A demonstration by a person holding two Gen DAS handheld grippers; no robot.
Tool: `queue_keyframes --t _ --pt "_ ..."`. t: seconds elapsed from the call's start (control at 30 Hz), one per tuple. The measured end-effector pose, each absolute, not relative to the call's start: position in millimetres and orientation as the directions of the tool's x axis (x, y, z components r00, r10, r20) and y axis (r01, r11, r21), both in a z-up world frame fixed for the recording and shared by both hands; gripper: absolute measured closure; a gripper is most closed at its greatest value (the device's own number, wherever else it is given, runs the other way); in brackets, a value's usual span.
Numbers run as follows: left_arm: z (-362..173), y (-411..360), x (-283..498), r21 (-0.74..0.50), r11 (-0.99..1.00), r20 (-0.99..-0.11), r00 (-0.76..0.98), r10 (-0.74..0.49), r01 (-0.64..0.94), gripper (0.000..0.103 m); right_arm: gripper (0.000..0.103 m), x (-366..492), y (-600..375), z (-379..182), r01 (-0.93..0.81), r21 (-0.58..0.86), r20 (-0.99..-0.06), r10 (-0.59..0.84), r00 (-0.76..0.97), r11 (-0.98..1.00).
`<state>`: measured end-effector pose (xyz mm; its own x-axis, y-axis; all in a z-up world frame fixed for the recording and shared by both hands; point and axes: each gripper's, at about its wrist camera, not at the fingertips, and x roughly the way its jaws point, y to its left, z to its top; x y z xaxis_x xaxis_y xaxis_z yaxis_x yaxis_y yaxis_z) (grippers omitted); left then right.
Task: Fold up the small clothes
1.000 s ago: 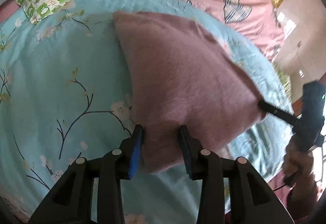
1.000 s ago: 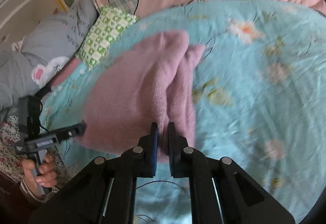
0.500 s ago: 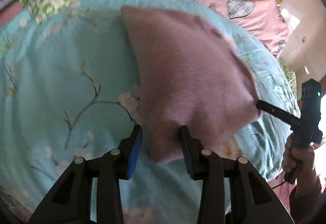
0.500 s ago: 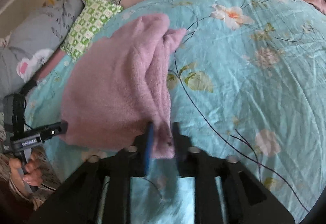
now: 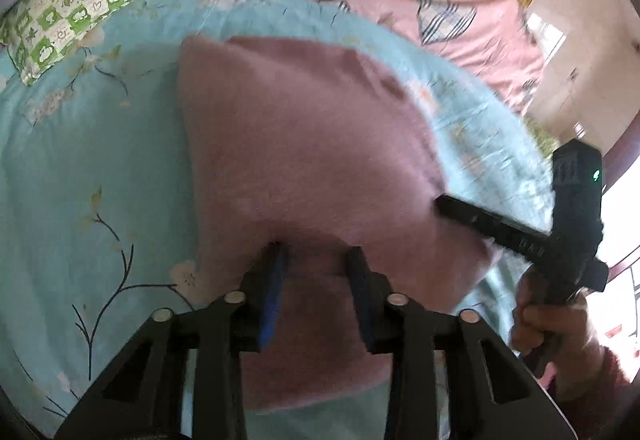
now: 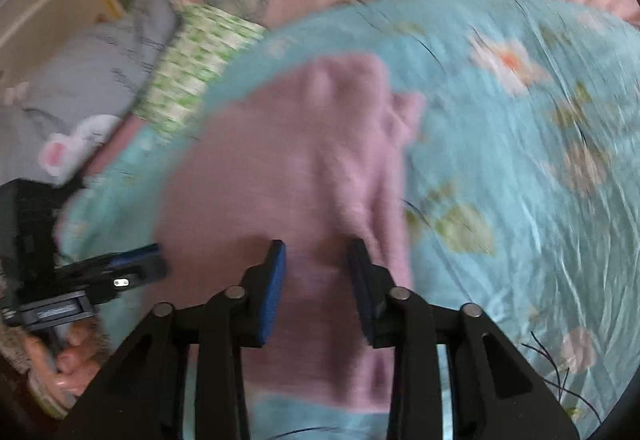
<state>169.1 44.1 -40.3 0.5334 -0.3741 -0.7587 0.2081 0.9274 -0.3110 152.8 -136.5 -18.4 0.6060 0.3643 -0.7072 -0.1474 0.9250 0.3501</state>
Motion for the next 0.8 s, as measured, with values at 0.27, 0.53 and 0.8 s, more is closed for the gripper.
queue_keyframes --t 0.27,0.53,0.8 --pt "-21.9 43.9 147.5 -0.280 0.932 -0.742 0.564 -0.362 0.229 0.069 0.079 141.8 -144.9 -11.1 -0.167 0.353 -0.687 0.376 0.622 0.921" --pt "-47.1 47.5 106.0 -0.303 0.918 -0.762 0.513 -0.394 0.254 0.065 0.073 98.7 -152.6 -21.8 -0.169 0.277 -0.727 0.321 0.607 0.946" --pt "-29.4 52.4 96.6 -0.299 0.928 -0.741 0.559 -0.372 0.220 0.053 0.061 88.6 -166.4 -26.4 -0.115 0.359 -0.701 0.349 0.622 0.926"
